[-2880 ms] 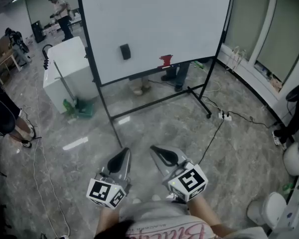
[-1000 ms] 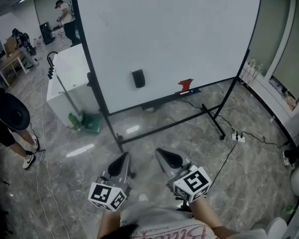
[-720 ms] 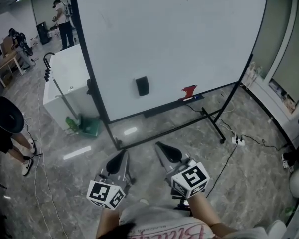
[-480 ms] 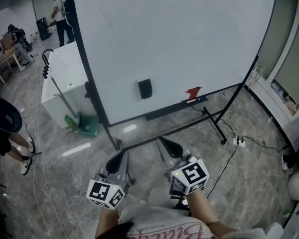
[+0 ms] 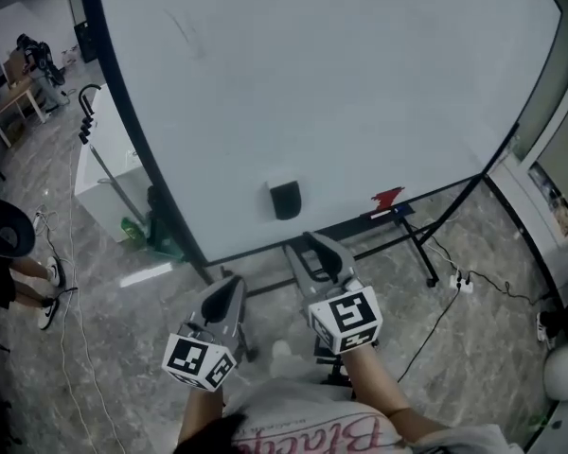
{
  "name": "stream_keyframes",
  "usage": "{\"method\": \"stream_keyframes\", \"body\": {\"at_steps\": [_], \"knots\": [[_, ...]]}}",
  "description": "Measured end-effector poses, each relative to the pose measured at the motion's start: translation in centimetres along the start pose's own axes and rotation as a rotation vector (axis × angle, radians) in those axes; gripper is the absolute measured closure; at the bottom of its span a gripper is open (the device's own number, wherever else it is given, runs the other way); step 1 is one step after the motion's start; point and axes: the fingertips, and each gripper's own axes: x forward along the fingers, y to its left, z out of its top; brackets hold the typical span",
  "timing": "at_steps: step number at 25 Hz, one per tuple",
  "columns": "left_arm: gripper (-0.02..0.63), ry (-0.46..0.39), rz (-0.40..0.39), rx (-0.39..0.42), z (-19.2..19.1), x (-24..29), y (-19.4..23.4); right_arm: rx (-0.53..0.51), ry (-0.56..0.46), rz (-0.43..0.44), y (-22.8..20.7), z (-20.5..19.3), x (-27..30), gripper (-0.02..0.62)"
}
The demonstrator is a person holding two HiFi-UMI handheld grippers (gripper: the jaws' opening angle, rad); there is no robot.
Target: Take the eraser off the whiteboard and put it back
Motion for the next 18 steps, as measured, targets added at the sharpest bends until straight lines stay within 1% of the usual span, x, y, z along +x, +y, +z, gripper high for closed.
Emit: {"method": "stream_keyframes", "body": {"at_steps": [3,5,7,10,13,14,18], "knots": [[0.606,0.0,0.021,-0.006,0.1,1.7,1.6,-0.01,0.026,-0.047,-1.8,-0.1,2.8,0.445],[0.607,0.003,0.037,-0.01,0.1,2.5,2.4,-0.024,0.048,-0.073,-2.6,-0.3,4.2,0.386],[0.606,0.005,0.05,-0.015,0.2,3.2,3.3,-0.042,0.054,-0.098,-3.2,-0.4,5.4,0.355],[0.607,0.002,0.063,-0.021,0.4,4.1,4.2,-0.056,0.054,-0.102,-3.0,-0.1,6.9,0.309],[0.606,0.002,0.062,-0.02,0.5,4.8,4.8,-0.068,0.04,-0.113,-2.7,0.1,8.0,0.312],[0.606,0.002,0.059,-0.02,0.5,5.0,4.9,-0.071,0.033,-0.128,-2.8,0.2,8.2,0.349],[0.607,0.005,0.048,-0.02,0.5,5.0,5.1,-0.067,0.034,-0.163,-3.1,0.2,8.1,0.354]]}}
